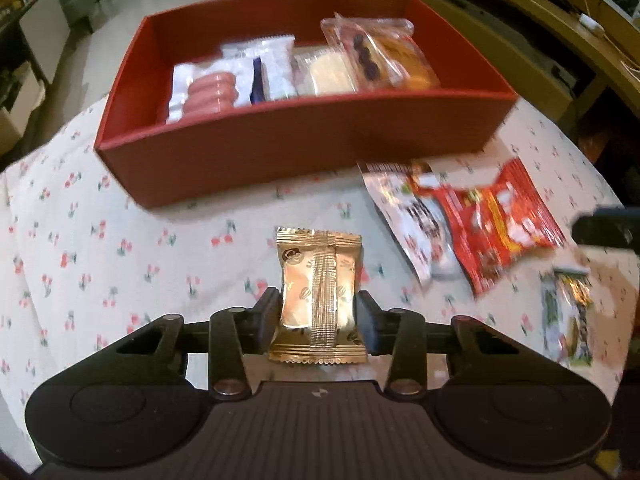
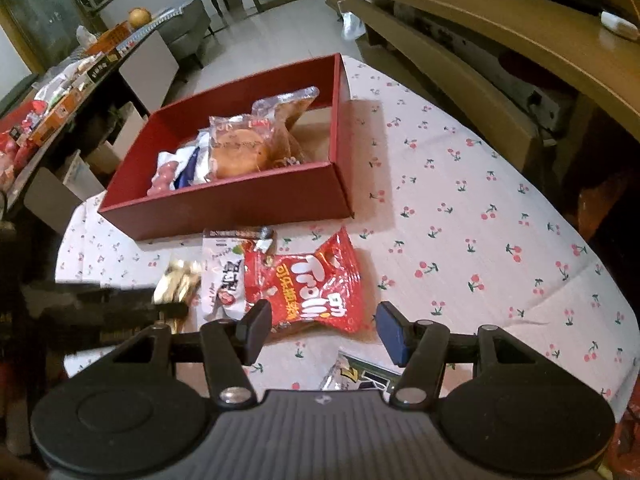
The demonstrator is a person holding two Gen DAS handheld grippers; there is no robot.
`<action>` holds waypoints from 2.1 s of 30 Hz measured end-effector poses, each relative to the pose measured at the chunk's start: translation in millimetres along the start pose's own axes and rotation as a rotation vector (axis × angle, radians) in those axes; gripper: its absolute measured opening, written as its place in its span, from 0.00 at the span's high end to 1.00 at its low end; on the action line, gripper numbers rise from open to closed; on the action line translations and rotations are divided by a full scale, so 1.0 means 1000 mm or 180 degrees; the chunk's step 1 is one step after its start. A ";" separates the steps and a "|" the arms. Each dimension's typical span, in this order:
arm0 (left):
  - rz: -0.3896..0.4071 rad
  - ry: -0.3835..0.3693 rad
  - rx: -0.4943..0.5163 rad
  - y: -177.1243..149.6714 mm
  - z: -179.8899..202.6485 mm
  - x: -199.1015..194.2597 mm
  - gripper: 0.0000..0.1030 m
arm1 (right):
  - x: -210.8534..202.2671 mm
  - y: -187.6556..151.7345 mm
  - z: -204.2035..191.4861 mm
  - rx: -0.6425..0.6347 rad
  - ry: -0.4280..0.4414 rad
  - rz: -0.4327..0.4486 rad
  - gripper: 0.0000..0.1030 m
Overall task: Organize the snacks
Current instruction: 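Grasp the gold foil packet with the left tool while the right tool grasps the red chip bag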
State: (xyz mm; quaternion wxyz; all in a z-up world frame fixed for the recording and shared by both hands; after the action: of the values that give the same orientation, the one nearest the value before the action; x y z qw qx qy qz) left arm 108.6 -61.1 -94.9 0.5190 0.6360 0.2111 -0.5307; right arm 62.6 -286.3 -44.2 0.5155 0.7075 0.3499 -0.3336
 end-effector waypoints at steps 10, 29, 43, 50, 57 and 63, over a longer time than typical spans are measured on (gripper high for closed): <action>-0.0028 -0.0084 -0.0193 0.002 -0.003 -0.002 0.28 | 0.026 0.015 0.011 0.0072 -0.0072 -0.0165 0.34; -0.0024 0.0076 -0.0092 0.000 0.001 -0.005 0.50 | 0.039 0.001 -0.018 -0.0180 0.0323 -0.0502 0.30; -0.0031 0.0175 -0.0052 0.002 -0.003 0.001 0.34 | 0.064 -0.014 -0.094 -0.1952 0.0184 -0.0324 0.27; -0.0035 0.0252 -0.0086 0.003 -0.005 0.005 0.22 | 0.062 -0.014 -0.090 -0.1883 0.0283 -0.0445 0.25; 0.0015 0.0307 -0.0115 0.004 -0.006 0.001 0.42 | 0.072 -0.020 -0.094 -0.1952 0.0157 -0.0416 0.29; 0.0005 0.0261 -0.0140 0.002 -0.006 -0.003 0.53 | 0.070 -0.015 -0.085 -0.1751 0.0070 -0.0401 0.36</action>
State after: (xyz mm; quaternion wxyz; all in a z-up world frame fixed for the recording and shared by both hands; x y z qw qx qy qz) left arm 112.0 -55.7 -91.9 0.5241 0.6458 0.2433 -0.4990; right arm 96.7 -190.4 -88.8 0.6626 0.5215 0.4761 -0.2498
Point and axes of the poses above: each gripper's, at about its wrist camera, not at the fingertips, and x roughly the way its jaws point, z to its right, y to its top, the point moved 4 cm from there along x, roughly the way its jaws point, and after that the axes turned 4 degrees about -y, right-handed, at the moved point
